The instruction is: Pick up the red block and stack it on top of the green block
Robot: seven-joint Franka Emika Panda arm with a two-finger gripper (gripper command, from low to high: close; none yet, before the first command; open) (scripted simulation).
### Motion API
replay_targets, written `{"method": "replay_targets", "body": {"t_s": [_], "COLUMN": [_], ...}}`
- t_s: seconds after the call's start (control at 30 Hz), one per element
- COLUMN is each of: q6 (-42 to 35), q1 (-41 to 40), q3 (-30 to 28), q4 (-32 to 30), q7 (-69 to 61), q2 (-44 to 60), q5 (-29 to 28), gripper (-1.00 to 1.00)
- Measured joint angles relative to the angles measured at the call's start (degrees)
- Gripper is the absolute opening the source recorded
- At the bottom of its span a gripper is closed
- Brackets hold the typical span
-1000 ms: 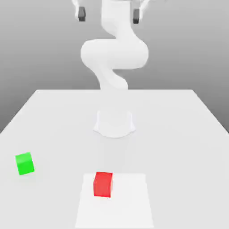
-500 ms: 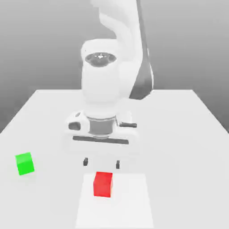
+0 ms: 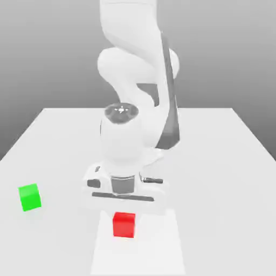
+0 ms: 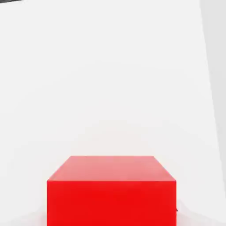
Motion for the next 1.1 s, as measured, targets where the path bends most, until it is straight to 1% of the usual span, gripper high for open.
{"method": "replay_targets", "body": {"t_s": [0.13,0.23,0.33,0.83,0.9,1.03,1.07,1.1], "q6": [-6.4,-8.4,-9.5,-15.1,-13.5,-6.3,-4.8,-4.8], "q1": [-0.4,0.0,-5.7,-27.4,-28.2,-29.4,-29.9,-29.9], "q3": [0.0,-3.2,-7.1,-16.0,-16.4,-14.1,-13.4,-13.4], "q4": [-1.1,-0.7,-0.1,3.4,3.8,4.2,4.3,4.3], "q7": [0.3,6.4,13.9,52.3,53.9,50.9,50.0,50.0], "q2": [-7.4,-8.9,-9.5,-11.8,-9.7,-1.9,-0.2,-0.2], "q5": [0.3,0.0,-0.4,-1.7,-0.6,4.8,6.0,6.0], "gripper": [-1.00,-1.00,-1.00,-1.00,-1.00,-1.00,1.00,1.00]}}
